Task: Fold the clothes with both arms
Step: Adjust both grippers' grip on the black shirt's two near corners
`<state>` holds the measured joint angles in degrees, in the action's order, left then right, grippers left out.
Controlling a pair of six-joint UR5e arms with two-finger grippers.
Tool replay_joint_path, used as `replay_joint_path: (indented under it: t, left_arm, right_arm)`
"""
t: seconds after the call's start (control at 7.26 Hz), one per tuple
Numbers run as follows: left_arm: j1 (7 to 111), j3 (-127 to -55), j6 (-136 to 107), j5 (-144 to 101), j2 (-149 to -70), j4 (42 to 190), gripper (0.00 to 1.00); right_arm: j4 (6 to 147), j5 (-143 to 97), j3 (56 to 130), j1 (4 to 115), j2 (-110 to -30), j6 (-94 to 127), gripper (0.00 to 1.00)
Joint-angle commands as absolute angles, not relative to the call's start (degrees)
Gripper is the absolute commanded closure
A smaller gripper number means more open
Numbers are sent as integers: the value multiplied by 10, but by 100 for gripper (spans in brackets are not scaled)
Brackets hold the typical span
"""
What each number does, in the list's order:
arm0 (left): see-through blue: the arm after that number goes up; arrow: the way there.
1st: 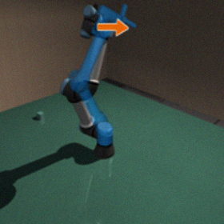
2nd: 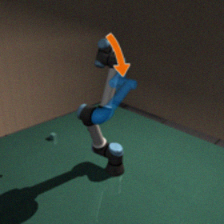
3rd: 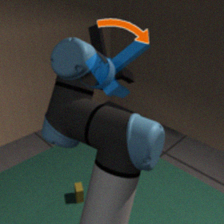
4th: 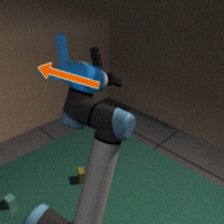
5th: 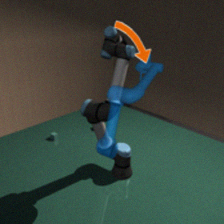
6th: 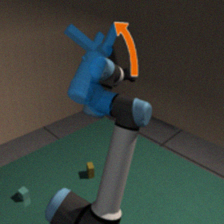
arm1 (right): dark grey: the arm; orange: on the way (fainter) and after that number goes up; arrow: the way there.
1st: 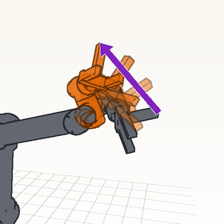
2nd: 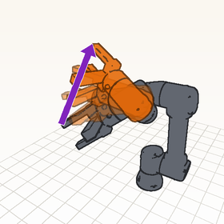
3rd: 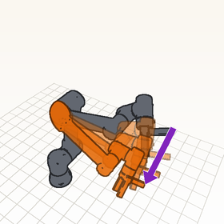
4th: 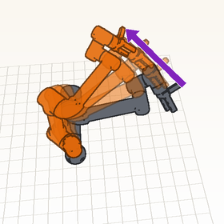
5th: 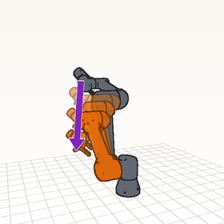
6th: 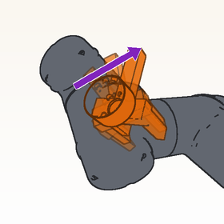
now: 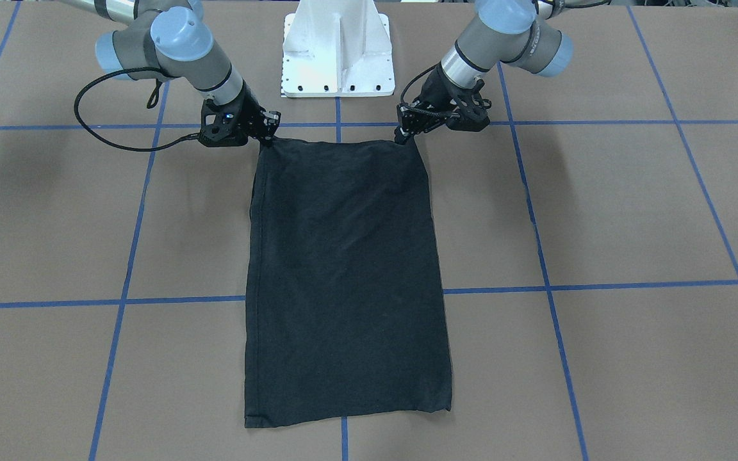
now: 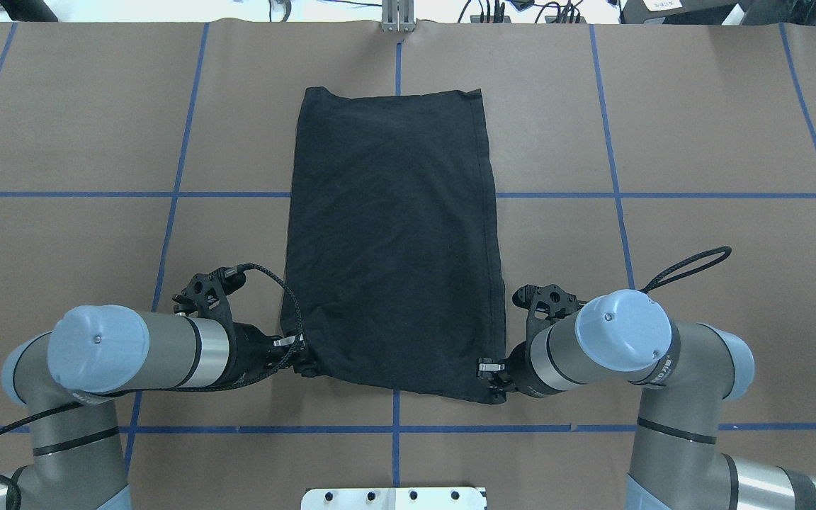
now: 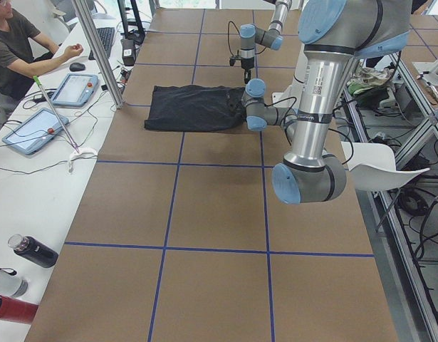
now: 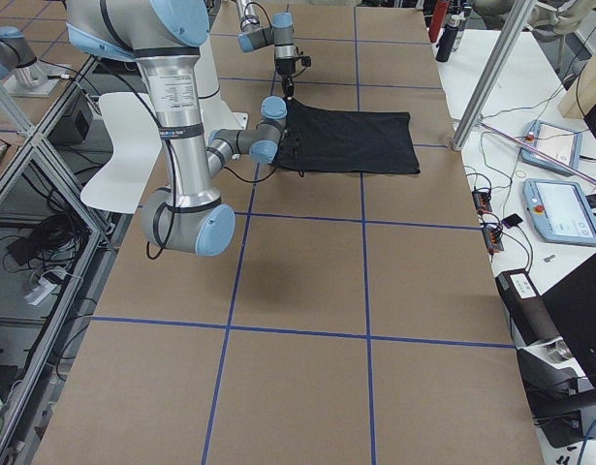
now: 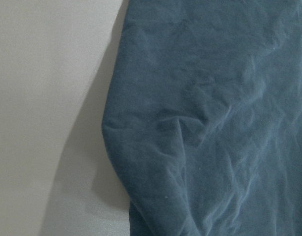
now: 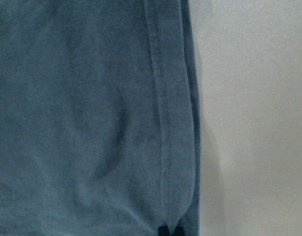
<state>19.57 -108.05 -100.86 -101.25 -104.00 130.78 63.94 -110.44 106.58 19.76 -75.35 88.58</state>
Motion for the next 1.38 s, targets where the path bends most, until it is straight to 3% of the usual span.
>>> replay_joint_path:
  t: [0.0, 0.28, 0.55, 1.24]
  left_arm:
    - [195, -1080, -1009, -1012, -1041, 1308, 100]
    - [195, -1079, -1009, -1012, -1041, 1308, 100]
    - [195, -1078, -1009, -1012, -1041, 1308, 100]
    - [194, -1078, -1009, -1012, -1041, 1308, 100]
  right_arm:
    - [635, -1107, 1063, 203, -752, 887, 100]
    - [635, -1106, 1063, 204, -751, 887, 62]
    - [634, -1102, 1062, 201, -746, 920, 4]
    - [633, -1099, 1059, 191, -746, 943, 1]
